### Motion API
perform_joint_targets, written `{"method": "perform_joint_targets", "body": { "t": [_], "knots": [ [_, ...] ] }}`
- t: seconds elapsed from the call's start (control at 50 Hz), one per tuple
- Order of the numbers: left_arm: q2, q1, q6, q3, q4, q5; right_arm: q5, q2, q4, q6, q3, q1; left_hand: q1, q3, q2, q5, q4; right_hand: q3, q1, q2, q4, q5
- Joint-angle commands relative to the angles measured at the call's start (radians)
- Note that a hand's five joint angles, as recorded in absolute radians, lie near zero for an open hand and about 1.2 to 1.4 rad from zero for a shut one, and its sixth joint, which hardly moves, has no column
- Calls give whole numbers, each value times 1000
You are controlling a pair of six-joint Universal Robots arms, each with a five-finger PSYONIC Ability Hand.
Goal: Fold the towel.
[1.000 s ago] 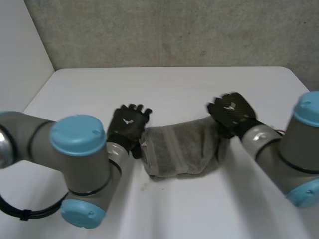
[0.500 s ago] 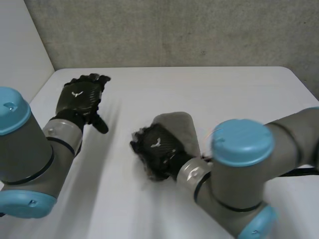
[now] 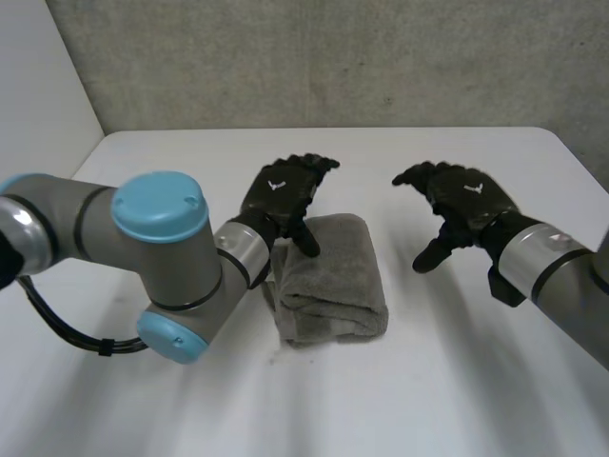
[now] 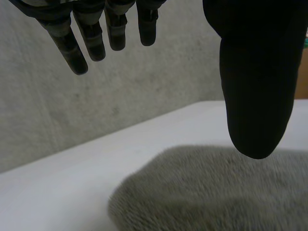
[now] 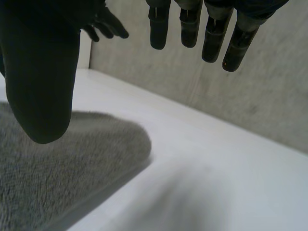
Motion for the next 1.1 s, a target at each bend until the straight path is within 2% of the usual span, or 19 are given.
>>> {"method": "perform_joint_targets", "body": {
  "t": [0.02, 0.06, 0.18, 0.24, 0.28, 0.3, 0.34, 0.44, 0.66, 0.86, 0.9, 0.92, 0.96, 0.98, 1.0, 1.02, 1.06, 1.08, 1.1],
  "knots": [
    [-79, 6, 9, 20, -12, 11, -4, 167, 54, -3, -103, 18, 42, 41, 41, 39, 42, -42, -48, -63, -63, -77],
    [-80, 9, 7, -1, -32, 8, -2, 229, 71, -1, -163, 20, 42, 41, 41, 39, 42, -42, -48, -63, -63, -77],
    [-67, 15, 12, -61, -97, 0, -2, 292, 96, 19, -232, 32, 39, 38, 38, 36, 39, -42, -48, -63, -63, -77],
    [-60, 16, 13, -101, -133, -29, -4, 339, 135, 26, -299, 95, 36, 35, 35, 33, 36, -42, -48, -63, -63, -77],
    [-39, 16, 13, -135, -162, -99, -5, 356, 149, 25, -315, 106, 36, 35, 35, 33, 36, -42, -48, -63, -63, -77],
    [-39, 16, 13, -135, -163, -99, -5, 356, 149, 25, -315, 106, 36, 35, 35, 33, 36, -42, -48, -63, -63, -77],
    [-24, 15, 16, -159, -187, -186, -11, 388, 174, 17, -342, 127, 30, 29, 29, 27, 30, -42, -48, -63, -63, -77],
    [-19, 3, 13, -179, -215, -266, -11, 436, 208, 0, -378, 162, 18, 18, 17, 15, 18, -42, -48, -63, -63, -77],
    [-5, -13, 15, -186, -219, -283, 6, 448, 238, -78, -404, 172, 3, 3, 3, 0, 4, -42, -48, -63, -63, -77],
    [137, -16, 15, -169, -218, -283, 27, 286, 226, -47, -402, 158, -2, -3, -3, -5, -2, -42, -48, -63, -63, -77],
    [238, -7, 16, -156, -219, -283, 82, 189, 206, -3, -399, 156, -2, -3, -3, -5, -2, -42, -48, -63, -63, -77],
    [239, -7, 16, -156, -219, -283, 82, 189, 206, -3, -399, 156, -2, -3, -3, -5, -2, -42, -48, -63, -63, -77],
    [289, 0, 16, -146, -221, -283, 148, 93, 160, 29, -390, 150, -2, -3, -3, -5, -2, -42, -48, -63, -63, -77],
    [341, 6, 16, -133, -222, -283, 148, 92, 160, 29, -390, 150, -2, -3, -3, -5, -2, -42, -48, -63, -63, -77],
    [392, 22, 16, -124, -225, -283, 186, 45, 136, 33, -384, 138, 0, 0, 0, -2, 1, -42, -48, -63, -63, -77],
    [392, 23, 16, -124, -225, -283, 187, 45, 136, 33, -384, 138, 0, 0, 0, -2, 1, -42, -48, -63, -63, -77],
    [493, 93, 18, -115, -254, -279, 271, -44, 114, 30, -376, 106, 6, 6, 6, 3, 7, -42, -48, -63, -63, -77],
    [493, 93, 18, -115, -255, -279, 271, -44, 114, 29, -376, 106, 6, 6, 6, 3, 7, -42, -48, -63, -63, -77],
    [536, 137, 22, -112, -280, -276, 306, -84, 111, 26, -375, 90, 6, 6, 6, 3, 7, -42, -48, -63, -63, -77]
  ]
}}
